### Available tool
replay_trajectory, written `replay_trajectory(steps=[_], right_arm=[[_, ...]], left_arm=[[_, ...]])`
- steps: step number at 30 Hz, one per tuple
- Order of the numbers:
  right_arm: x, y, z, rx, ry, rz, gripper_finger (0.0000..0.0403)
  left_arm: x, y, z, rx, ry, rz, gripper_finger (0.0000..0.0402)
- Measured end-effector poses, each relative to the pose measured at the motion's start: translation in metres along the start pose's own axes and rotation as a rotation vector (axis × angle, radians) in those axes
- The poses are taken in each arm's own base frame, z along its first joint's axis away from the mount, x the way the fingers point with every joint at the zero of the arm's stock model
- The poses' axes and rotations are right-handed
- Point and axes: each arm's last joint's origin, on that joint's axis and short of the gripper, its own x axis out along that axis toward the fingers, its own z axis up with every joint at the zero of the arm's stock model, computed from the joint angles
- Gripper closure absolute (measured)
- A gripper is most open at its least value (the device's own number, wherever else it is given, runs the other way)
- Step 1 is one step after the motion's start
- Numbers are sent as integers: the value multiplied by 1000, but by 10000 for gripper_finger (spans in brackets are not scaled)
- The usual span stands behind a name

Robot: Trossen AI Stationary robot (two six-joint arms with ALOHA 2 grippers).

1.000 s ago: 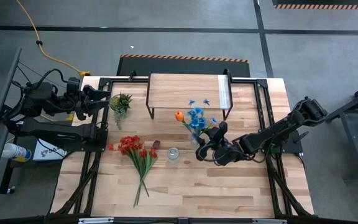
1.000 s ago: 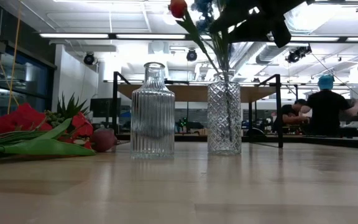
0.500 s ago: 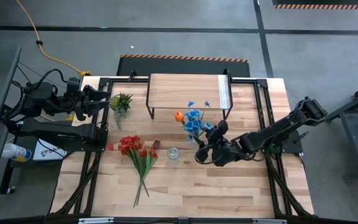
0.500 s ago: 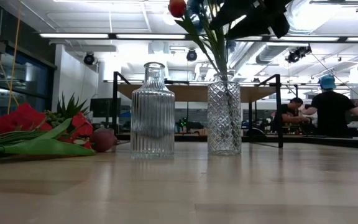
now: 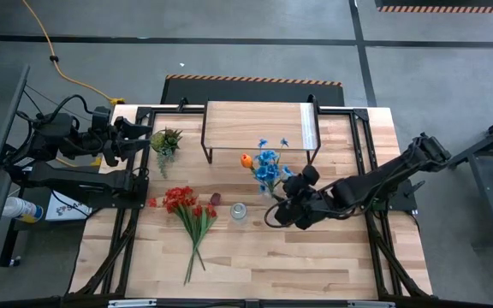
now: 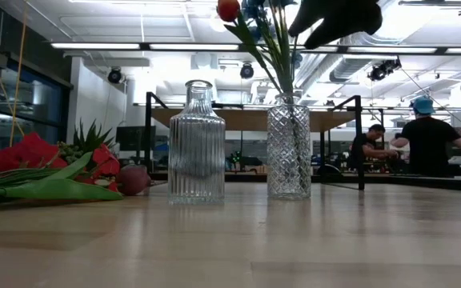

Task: Pick and place flowers into a vace then onto a shelf
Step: Put the red flower into the bottom transparent vase

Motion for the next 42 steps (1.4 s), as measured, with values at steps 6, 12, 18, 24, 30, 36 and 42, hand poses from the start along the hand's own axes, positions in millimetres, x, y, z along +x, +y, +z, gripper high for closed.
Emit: replay_trajectory(steps=[6, 12, 18, 24, 30, 36, 42], right_arm=[[-18, -3, 11, -46, 219, 81, 157], [-48, -14, 30, -76, 412, 107, 158], [-75, -22, 49, -36, 538, 154, 158], [-105, -19, 65, 42, 546, 252, 158], [-138, -17, 84, 122, 415, 331, 158], [-171, -13, 100, 148, 165, 393, 158], [-190, -9, 105, 112, -22, 401, 158]], left_arm=[[0, 0, 0, 0, 0, 0, 2], [0, 0, -1, 2, 6, 4, 2], [0, 3, -5, 11, 50, 30, 2], [-1, 4, -9, -27, 130, -9, 2], [-1, 3, -13, -94, 215, -67, 2], [3, 5, -22, -174, 360, -50, 2], [17, 5, -33, -321, 562, 7, 2]])
